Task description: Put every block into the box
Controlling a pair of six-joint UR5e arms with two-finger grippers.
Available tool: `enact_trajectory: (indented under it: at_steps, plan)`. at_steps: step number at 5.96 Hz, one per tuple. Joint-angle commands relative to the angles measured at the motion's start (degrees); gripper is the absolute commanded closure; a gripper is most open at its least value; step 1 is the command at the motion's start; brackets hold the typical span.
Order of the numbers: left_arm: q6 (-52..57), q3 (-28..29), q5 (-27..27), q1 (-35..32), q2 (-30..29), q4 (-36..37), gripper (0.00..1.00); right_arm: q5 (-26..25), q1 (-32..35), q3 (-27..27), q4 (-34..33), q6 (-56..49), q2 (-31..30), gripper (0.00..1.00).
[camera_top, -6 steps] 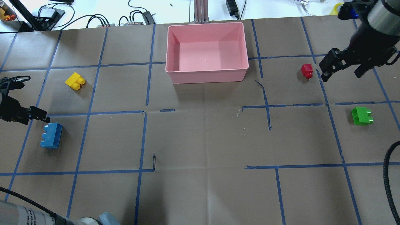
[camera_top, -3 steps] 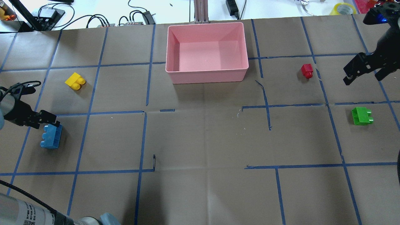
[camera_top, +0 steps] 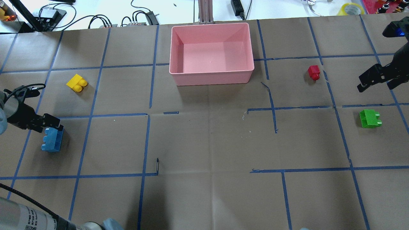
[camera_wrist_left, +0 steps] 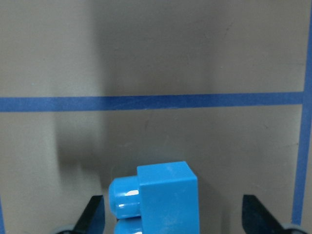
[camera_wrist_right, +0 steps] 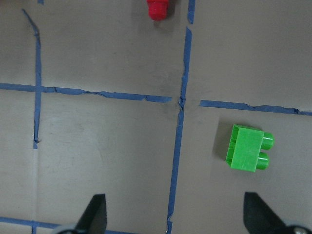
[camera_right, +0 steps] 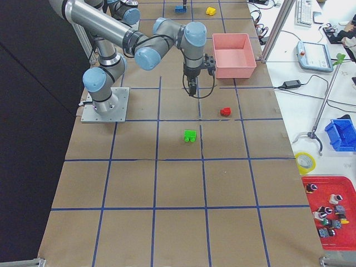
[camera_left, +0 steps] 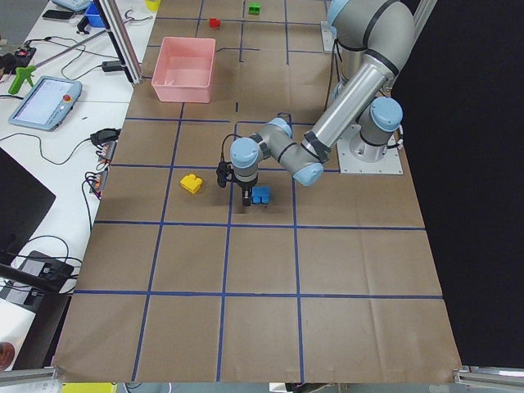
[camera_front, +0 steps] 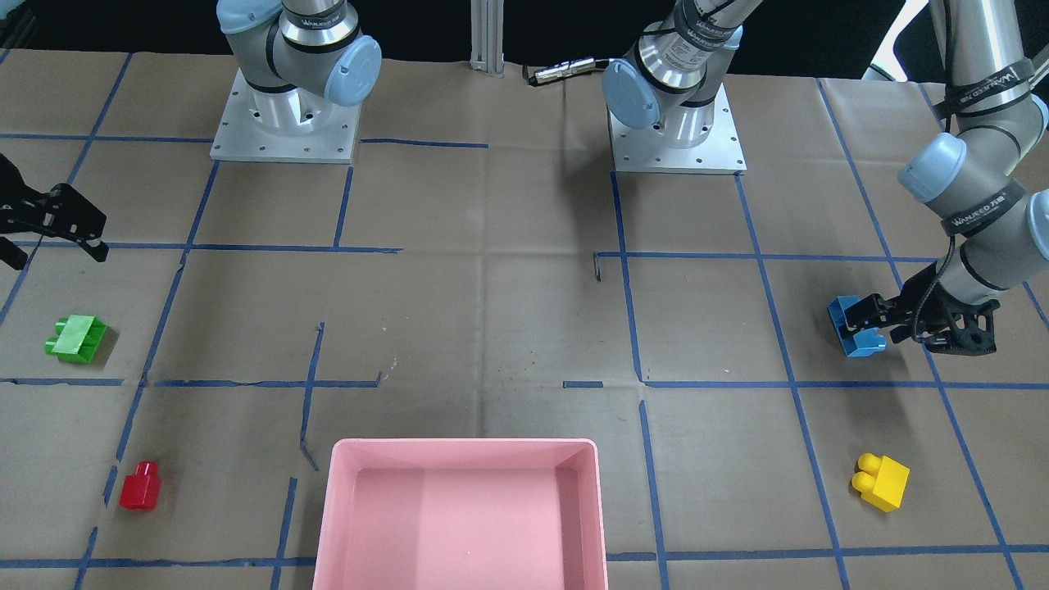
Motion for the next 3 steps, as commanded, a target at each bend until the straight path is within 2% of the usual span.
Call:
enact_trajectory:
  at_steps: [1,3]
  plan:
    - [0.1,-0.1,0.5,0.3,0.0,-0.1,0.01,-0.7,-3.3,1.5,-3.3,0.2,3.0,0.00]
    - [0.1,-0.1,2.5,0.6,-0.6,-0.2,0.01,-0.5,-8.1,3.3,-8.4,1.6,7.1,0.00]
